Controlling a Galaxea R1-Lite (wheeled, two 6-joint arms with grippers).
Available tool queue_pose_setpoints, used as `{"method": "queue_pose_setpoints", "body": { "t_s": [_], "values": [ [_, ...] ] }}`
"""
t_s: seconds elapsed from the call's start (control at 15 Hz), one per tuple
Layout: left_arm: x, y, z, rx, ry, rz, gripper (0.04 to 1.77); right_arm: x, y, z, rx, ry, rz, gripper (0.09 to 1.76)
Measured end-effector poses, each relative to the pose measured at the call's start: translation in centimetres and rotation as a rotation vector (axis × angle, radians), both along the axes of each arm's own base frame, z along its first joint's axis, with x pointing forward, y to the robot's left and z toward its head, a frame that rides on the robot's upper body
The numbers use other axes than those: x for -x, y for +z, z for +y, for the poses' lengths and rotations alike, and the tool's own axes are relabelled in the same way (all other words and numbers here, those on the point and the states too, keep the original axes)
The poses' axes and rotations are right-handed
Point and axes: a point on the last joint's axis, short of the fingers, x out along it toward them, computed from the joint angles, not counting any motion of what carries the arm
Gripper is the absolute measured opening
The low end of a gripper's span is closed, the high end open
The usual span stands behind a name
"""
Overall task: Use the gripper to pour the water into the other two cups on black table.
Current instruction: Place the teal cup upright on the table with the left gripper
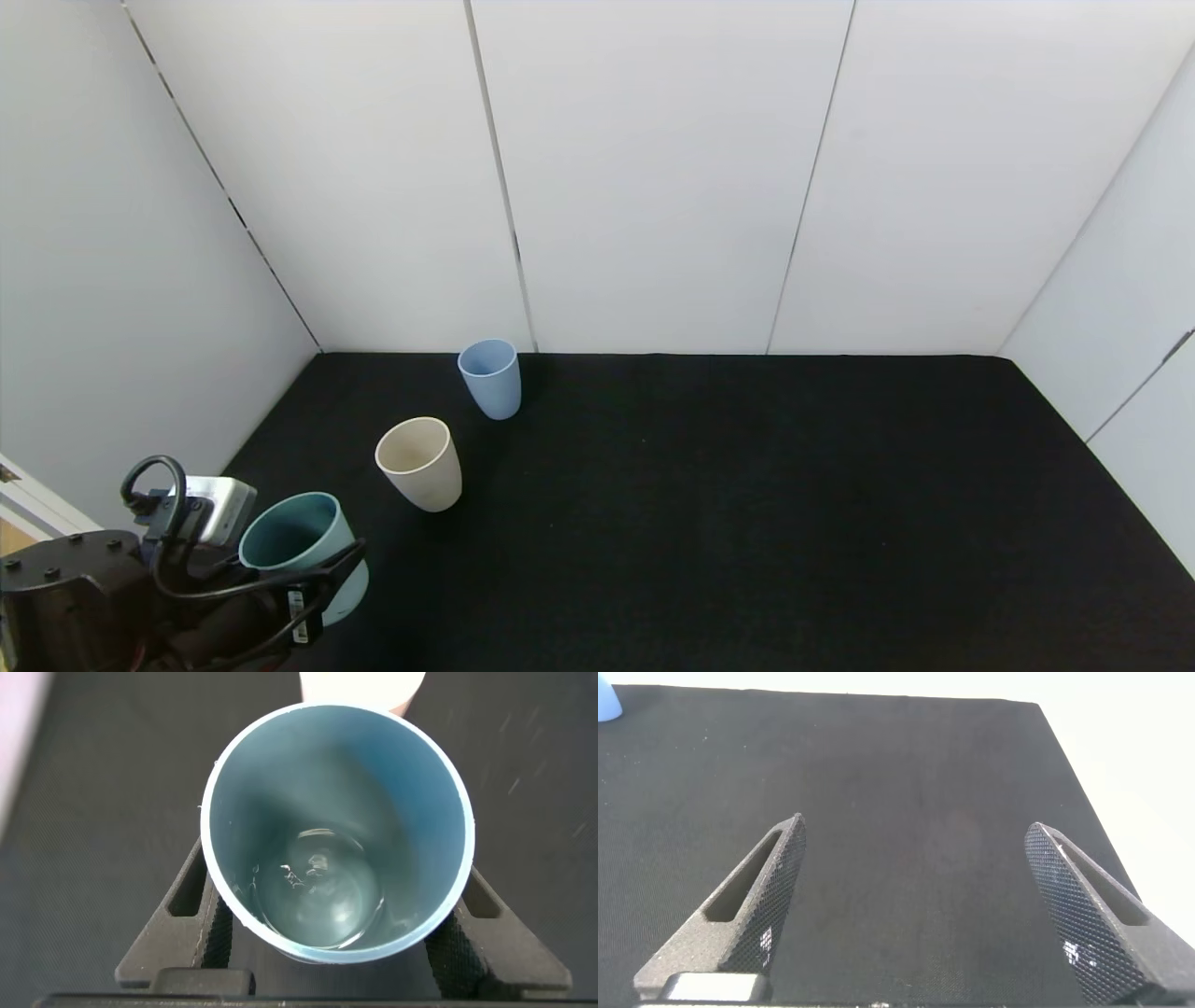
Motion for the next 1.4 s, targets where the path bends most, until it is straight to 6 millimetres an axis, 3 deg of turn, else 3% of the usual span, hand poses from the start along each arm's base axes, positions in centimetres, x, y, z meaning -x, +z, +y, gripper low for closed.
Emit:
{"method": "queue_pose_setpoints", "body": {
  "t_s": [0.27, 0.8, 1.4],
  "values": [
    [-0.6, -1.5, -0.1, -0.004, 0.002, 0.072, 1.15, 0.0, 0.0, 0.0, 0.000, 0.001, 0.000, 1.71],
    [-2.7, -3.4, -0.3, -0.018, 0.033, 0.052, 1.15, 0.0, 0.0, 0.0, 0.000, 0.000, 0.000, 1.71],
    [-3.1, -4.8, -0.3, -0.025, 0.034, 0.103, 1.15, 0.0, 0.0, 0.0, 0.000, 0.001, 0.000, 1.71]
  ]
}}
